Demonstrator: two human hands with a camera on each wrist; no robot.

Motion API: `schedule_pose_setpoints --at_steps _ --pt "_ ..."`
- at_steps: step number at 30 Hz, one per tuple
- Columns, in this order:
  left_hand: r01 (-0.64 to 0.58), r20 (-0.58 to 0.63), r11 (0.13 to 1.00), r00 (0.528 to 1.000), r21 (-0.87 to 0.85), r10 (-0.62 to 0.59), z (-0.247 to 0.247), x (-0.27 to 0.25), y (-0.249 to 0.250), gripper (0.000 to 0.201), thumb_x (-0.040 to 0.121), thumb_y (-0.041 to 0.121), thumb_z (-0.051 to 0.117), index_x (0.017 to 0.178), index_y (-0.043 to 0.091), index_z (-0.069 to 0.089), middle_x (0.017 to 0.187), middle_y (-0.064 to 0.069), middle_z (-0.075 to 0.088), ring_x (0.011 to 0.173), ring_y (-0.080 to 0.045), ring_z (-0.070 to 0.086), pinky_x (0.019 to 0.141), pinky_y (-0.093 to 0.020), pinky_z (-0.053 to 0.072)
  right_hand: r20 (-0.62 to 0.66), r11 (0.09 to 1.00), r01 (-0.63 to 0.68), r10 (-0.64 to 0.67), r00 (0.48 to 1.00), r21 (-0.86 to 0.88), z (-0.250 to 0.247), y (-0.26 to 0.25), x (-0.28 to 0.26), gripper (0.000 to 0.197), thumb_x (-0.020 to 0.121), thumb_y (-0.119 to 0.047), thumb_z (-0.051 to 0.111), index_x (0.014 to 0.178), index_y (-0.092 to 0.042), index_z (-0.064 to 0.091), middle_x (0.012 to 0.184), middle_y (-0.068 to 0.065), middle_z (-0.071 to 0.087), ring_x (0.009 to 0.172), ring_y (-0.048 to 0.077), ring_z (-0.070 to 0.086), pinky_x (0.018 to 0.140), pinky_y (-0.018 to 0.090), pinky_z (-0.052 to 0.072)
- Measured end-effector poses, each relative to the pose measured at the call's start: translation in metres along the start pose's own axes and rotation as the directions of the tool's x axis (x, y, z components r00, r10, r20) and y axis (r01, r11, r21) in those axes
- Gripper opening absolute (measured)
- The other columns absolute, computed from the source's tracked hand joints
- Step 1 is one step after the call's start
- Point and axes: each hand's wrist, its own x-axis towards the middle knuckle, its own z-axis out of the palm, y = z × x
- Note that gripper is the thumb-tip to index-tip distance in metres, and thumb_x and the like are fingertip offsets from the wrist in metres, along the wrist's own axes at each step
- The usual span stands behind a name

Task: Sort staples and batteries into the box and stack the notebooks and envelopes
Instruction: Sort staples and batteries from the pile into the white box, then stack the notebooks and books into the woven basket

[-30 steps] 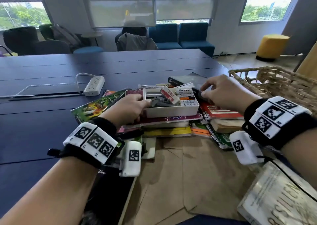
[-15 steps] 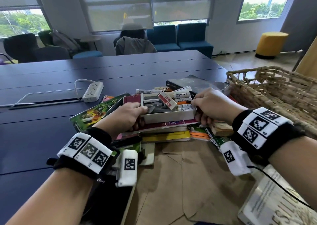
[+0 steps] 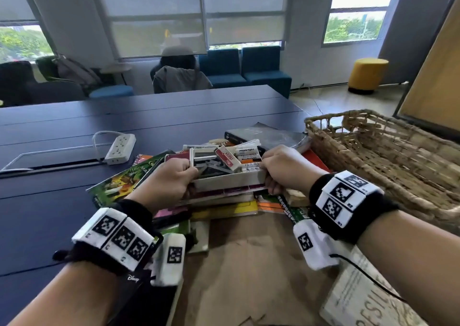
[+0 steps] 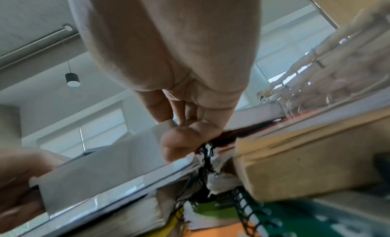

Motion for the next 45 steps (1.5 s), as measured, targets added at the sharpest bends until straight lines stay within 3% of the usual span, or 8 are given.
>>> schedule_pose_setpoints --at_steps 4,10,15,19,24,31,40,45 --pt "-0.05 -0.065 0.999 0.997 0.012 0.051 0.001 -0.01 0.013 0.03 0.104 0.012 0.047 0.08 -0.002 0.059 0.062 -0.012 0.06 0.052 -0.02 0.053 0.052 -0.033 0.039 -0.033 0.998 0.053 -0.052 0.998 0.035 -0.012 -0.007 -0.014 0.026 0.102 0.001 0.042 0.082 0.005 0.059 0.069 0.032 0.066 0.051 0.034 0.065 0.06 0.05 0.057" --pt "-0.111 -0.06 0.994 0.992 -0.002 0.111 0.01 -0.033 0.048 0.03 0.105 0.01 0.045 0.079 0.005 0.058 0.058 -0.009 0.064 0.046 -0.014 0.052 0.043 -0.021 0.038 -0.199 0.996 0.066 -0.054 0.978 0.055 -0.042 -0.008 -0.052 0.031 0.099 -0.009 0.048 0.085 0.013 0.064 0.067 0.023 0.065 0.047 0.023 0.061 0.045 0.029 0.05" --pt "-0.189 0.039 0.982 0.981 0.002 0.188 0.043 -0.047 0.089 0.027 0.106 0.013 0.044 0.089 0.002 0.063 0.062 -0.009 0.066 0.05 -0.014 0.054 0.045 -0.022 0.041 -0.286 1.0 0.01 -0.007 0.958 0.01 -0.078 0.015 -0.101 0.032 0.1 -0.011 0.051 0.074 -0.001 0.066 0.062 0.009 0.063 0.045 0.022 0.06 0.04 0.026 0.043" --pt "-0.257 0.125 0.966 0.959 -0.014 0.256 0.083 -0.055 0.116 0.029 0.105 0.014 0.046 0.091 -0.003 0.065 0.064 -0.011 0.065 0.053 -0.017 0.055 0.048 -0.027 0.041 -0.369 0.993 -0.053 0.012 0.93 -0.101 -0.11 0.039 -0.15 0.032 0.102 -0.017 0.05 0.079 -0.002 0.067 0.076 0.009 0.066 0.059 0.022 0.059 0.049 0.023 0.048" --pt "-0.317 0.216 0.948 0.926 -0.003 0.31 0.137 -0.068 0.142 0.027 0.102 0.018 0.051 0.088 0.001 0.066 0.067 -0.014 0.067 0.053 -0.017 0.054 0.053 -0.033 0.042 -0.444 0.984 -0.15 0.093 0.891 -0.094 -0.138 0.077 -0.207 0.034 0.103 -0.017 0.046 0.088 0.005 0.066 0.085 0.025 0.07 0.08 0.043 0.068 0.077 0.051 0.059" --pt "-0.351 0.355 0.936 0.878 0.022 0.321 0.194 -0.105 0.177 0.028 0.102 0.018 0.049 0.089 0.001 0.065 0.07 -0.01 0.072 0.055 -0.015 0.061 0.058 -0.035 0.047 -0.524 0.962 -0.262 0.183 0.832 -0.081 -0.16 0.118 -0.27 0.031 0.094 -0.016 0.053 0.073 0.003 0.064 0.06 0.017 0.067 0.056 0.028 0.065 0.046 0.028 0.048" --pt "-0.282 0.457 0.959 0.854 0.006 0.248 0.244 -0.126 0.192 0.025 0.101 0.012 0.05 0.088 -0.005 0.063 0.07 -0.014 0.072 0.056 -0.019 0.064 0.055 -0.031 0.049 -0.543 0.944 -0.328 0.254 0.801 -0.042 -0.162 0.164 -0.31 0.031 0.091 -0.012 0.054 0.067 0.004 0.061 0.055 0.016 0.062 0.044 0.028 0.061 0.039 0.031 0.044" --pt "-0.201 0.489 0.98 0.856 0.014 0.169 0.277 -0.118 0.193 0.026 0.101 0.012 0.052 0.085 -0.005 0.064 0.072 -0.017 0.073 0.054 -0.017 0.063 0.052 -0.026 0.049 -0.559 0.935 -0.354 0.29 0.777 -0.007 -0.164 0.196 -0.308 0.027 0.091 -0.012 0.053 0.069 0.004 0.058 0.059 0.018 0.061 0.049 0.035 0.06 0.047 0.046 0.052"
